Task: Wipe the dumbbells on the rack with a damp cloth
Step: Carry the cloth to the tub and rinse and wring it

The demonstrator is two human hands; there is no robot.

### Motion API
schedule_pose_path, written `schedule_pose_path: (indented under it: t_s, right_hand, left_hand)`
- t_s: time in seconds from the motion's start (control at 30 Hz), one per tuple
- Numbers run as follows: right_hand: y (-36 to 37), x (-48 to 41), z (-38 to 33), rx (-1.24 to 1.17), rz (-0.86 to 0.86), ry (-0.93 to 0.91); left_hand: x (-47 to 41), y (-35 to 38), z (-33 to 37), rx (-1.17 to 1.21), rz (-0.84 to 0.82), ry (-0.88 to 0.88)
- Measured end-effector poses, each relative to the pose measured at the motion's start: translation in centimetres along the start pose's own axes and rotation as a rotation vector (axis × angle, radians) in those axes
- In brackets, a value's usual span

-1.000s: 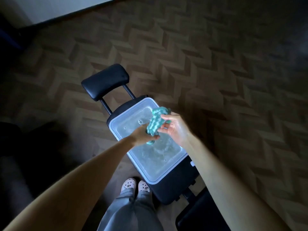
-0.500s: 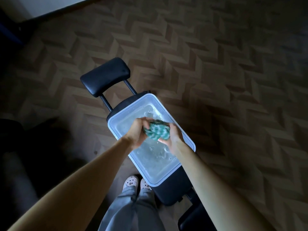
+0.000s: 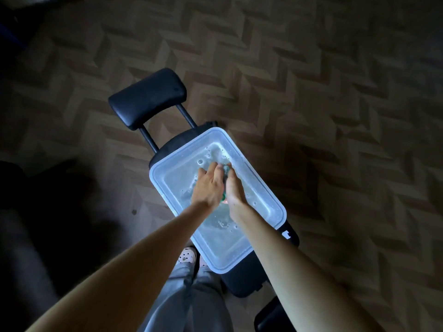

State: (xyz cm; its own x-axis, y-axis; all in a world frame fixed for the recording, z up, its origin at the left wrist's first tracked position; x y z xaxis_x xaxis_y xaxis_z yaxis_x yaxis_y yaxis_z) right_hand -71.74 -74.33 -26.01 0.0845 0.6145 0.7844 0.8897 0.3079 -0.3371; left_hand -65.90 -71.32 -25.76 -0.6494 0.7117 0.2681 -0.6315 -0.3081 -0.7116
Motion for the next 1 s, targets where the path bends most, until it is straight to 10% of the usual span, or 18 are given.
schedule_pose_path:
  t_s: [0.73,1.0]
  right_hand:
    - [0.4,-3.1,0.6,-0.190,0.017,0.085]
    - [-0.1,-2.2,0.6,-0.053,-0.003,-0.150]
  left_hand:
    - [-1.5,0.8,1.5,0.318,0.107,-0.430]
    - [-0.9,0.9,1.3,0.448,0.124,-0.700]
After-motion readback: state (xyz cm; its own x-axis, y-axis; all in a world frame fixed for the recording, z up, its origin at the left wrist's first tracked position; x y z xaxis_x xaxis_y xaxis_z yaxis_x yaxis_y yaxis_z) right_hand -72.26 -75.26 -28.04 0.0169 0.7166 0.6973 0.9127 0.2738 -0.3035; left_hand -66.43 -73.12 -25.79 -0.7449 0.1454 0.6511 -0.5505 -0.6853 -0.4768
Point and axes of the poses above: each hand's wrist, its own x-axis away from the middle knuckle, its own y-axis out of the palm, z = x × y, the point moved 2 cm from there along -x, towards the middle knuckle, and after that the axes turned 13 degrees about z, right-handed, at the moved point
